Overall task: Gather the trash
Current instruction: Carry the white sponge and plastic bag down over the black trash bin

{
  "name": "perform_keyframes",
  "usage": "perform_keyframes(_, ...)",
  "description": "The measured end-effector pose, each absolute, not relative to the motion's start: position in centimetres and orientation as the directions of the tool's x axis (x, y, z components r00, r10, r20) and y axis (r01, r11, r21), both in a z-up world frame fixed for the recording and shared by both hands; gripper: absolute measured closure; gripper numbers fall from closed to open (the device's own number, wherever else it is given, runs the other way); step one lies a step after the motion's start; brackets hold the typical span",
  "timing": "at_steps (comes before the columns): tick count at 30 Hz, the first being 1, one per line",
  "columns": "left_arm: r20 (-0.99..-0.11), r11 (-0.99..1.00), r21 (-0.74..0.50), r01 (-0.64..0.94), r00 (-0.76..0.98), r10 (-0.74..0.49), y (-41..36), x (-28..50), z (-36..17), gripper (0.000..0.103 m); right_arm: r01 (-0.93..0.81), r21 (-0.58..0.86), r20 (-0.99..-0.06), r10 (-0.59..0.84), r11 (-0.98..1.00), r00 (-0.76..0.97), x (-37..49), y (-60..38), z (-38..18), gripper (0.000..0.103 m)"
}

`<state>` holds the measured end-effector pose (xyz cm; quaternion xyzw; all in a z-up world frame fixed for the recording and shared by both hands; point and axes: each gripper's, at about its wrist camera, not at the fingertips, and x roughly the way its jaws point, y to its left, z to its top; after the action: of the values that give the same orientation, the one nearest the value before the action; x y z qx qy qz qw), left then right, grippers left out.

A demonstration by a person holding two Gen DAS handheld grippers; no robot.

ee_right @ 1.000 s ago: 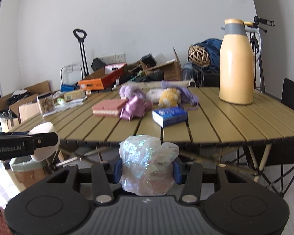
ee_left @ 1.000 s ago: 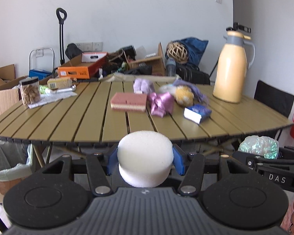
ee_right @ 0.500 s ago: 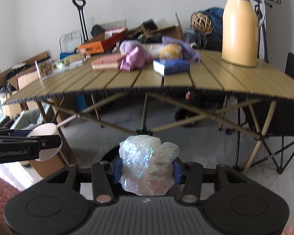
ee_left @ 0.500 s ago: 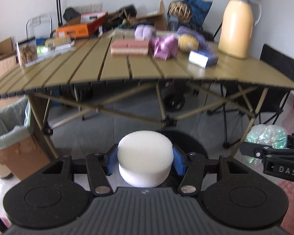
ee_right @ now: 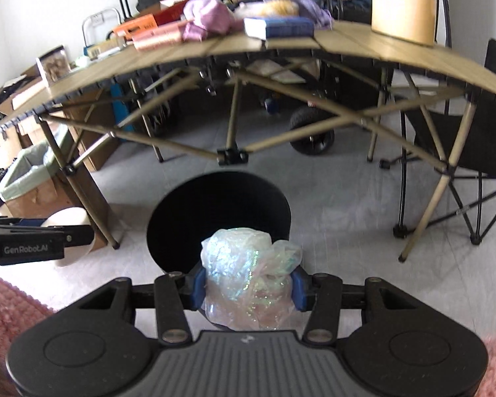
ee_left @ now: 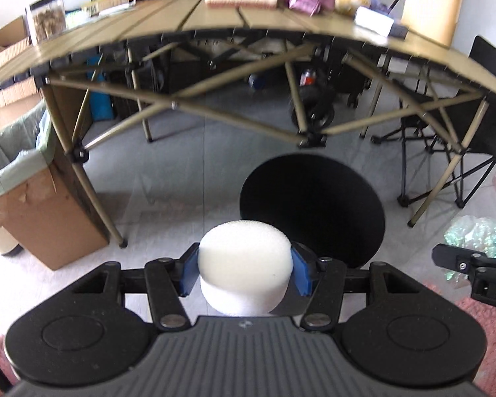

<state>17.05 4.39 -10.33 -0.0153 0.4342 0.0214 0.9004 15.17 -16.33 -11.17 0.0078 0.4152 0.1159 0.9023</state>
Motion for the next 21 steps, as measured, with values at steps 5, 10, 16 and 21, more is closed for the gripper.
perform_keyframes(5, -0.812, 0.997, -0.004, -0.078, 0.582, 0.043, 4.7, 17.4, -11.5, 0.046, -0.184, 0.109, -0.769, 0.200, 0.977, 0.607, 15.6, -16.6, -12.3, 0.055)
perform_keyframes(10, -0.830, 0.996, -0.005, -0.084, 0.556, 0.043, 4.6, 17.9, -11.9, 0.046, -0.165, 0.111, -0.774, 0.189, 0.980, 0.605, 16.0, -17.1, -12.5, 0.055)
perform_keyframes(16, -0.856, 0.997, -0.026, -0.077, 0.517, 0.018, 4.5, 19.4, -12.4, 0.046, -0.123, 0.107, -0.763, 0.160, 0.987, 0.626, 16.8, -18.2, -11.8, 0.055)
perform_keyframes(21, -0.863, 0.998, -0.028, -0.059, 0.505, 0.006, 3.7, 20.7, -12.7, 0.046, -0.076, 0.113, -0.756, 0.136, 0.991, 0.641, 18.1, -19.8, -11.2, 0.055)
